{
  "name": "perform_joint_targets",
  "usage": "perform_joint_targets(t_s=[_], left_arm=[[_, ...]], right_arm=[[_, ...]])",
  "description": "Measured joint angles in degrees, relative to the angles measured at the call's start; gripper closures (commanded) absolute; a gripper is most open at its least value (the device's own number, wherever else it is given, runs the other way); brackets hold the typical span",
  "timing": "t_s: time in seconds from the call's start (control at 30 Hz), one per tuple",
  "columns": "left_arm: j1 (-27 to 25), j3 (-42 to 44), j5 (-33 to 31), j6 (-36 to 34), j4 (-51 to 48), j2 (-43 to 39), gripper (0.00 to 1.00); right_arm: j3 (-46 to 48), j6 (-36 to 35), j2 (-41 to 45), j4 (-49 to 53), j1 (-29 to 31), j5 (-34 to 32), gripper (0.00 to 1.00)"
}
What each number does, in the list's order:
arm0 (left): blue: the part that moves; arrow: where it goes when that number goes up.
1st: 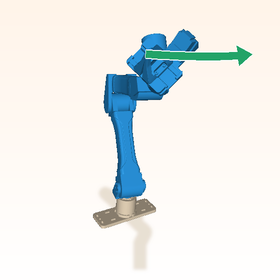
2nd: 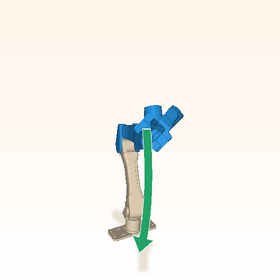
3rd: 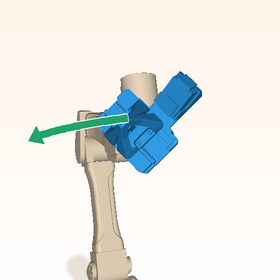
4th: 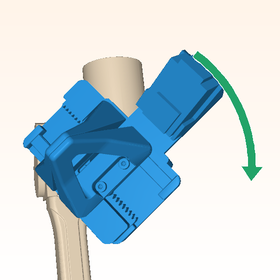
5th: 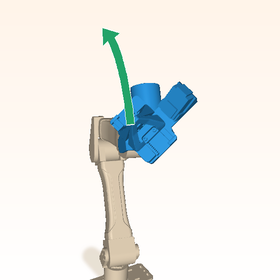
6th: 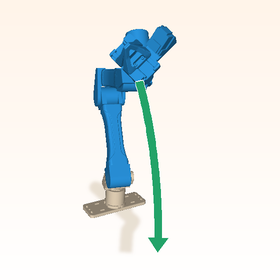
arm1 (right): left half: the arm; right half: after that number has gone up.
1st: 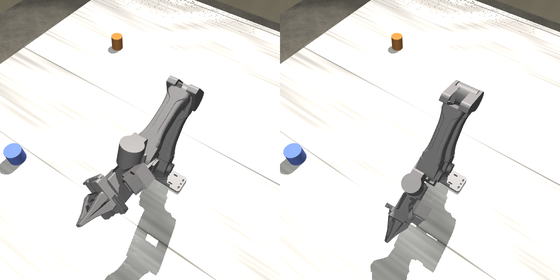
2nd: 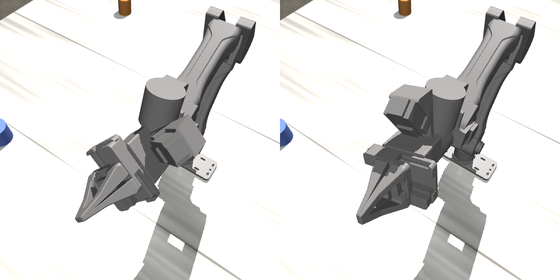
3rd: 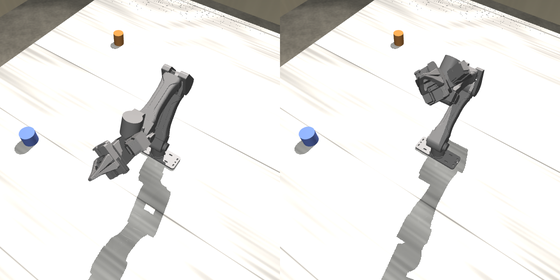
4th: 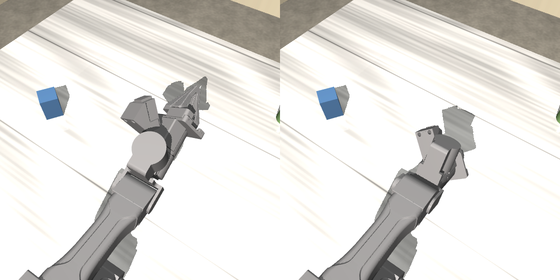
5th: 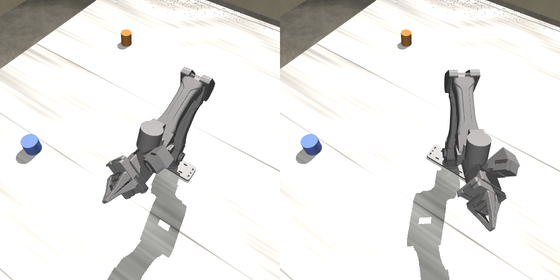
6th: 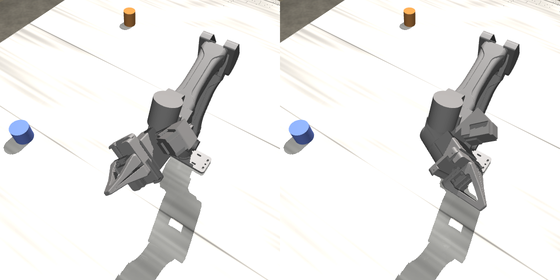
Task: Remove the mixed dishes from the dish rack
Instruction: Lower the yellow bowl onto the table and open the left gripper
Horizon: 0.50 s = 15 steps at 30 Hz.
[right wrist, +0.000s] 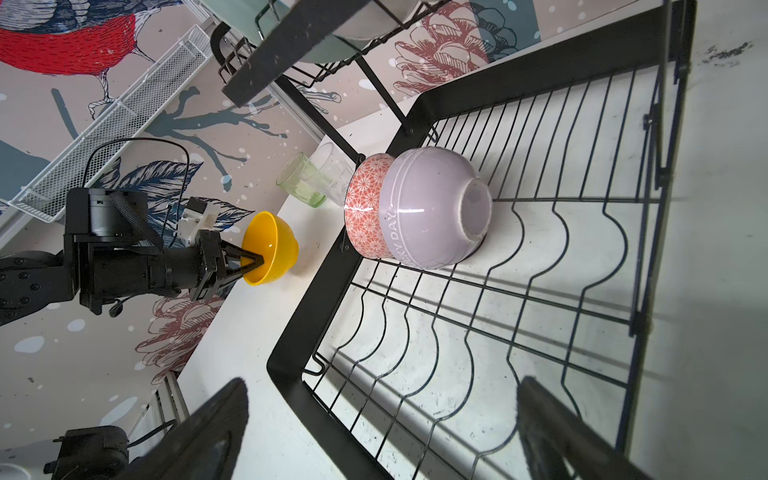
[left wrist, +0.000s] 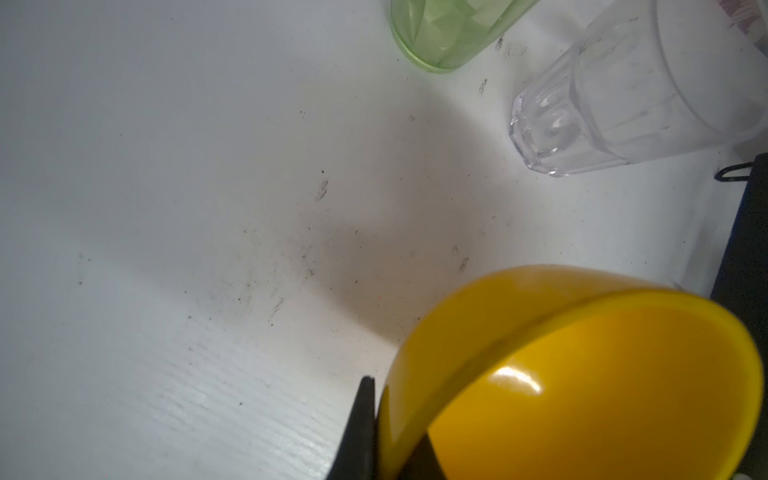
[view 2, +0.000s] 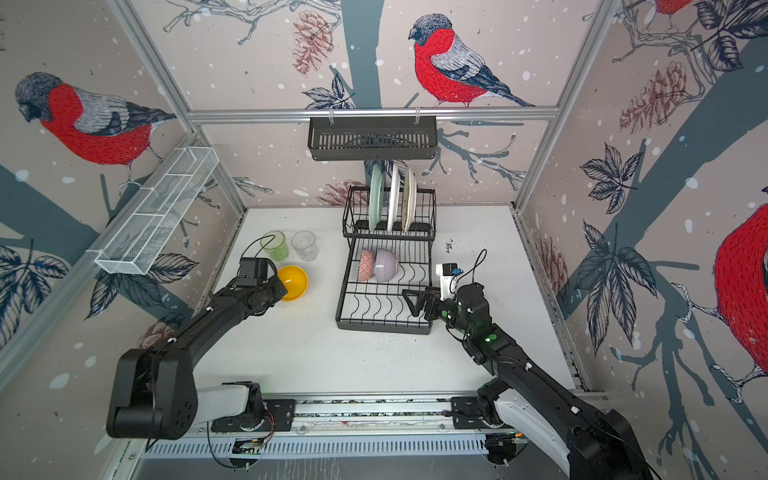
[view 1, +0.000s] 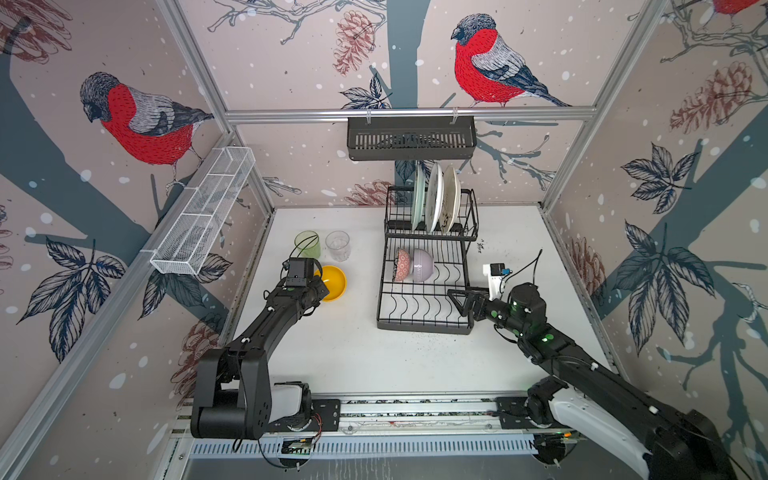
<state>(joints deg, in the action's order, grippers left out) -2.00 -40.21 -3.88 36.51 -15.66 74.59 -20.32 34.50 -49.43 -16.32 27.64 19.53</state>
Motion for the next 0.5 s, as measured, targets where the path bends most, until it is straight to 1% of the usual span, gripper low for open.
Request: perform_joint_targets(t_s=[0.33,0.4,0.43,0.5], left_arm=[[0.66,-2.91,-0.81,-0.13,-1.22,5.6,1.0],[0.66,-3.02,-0.76,-0.13,-1.51,6.14,0.92],[0.66,-3.13,-0.79,-0.13,-1.57,6.45,0.89],[0.66,-3.45,-0.83,-0.13,-1.73,6.84,0.89]], right_arm=[[0.0,-0.42,-1.22,0.79,-0.7,1.11,0.0],[-0.02,-0.48,-1.6,0.92,-0.79,1.49,0.0],[-0.17,-0.63,-1.86,1.16,-0.81,1.55,0.0],[-0.52,-0.85,-2.27,1.38,-0.98,1.66,0.0]])
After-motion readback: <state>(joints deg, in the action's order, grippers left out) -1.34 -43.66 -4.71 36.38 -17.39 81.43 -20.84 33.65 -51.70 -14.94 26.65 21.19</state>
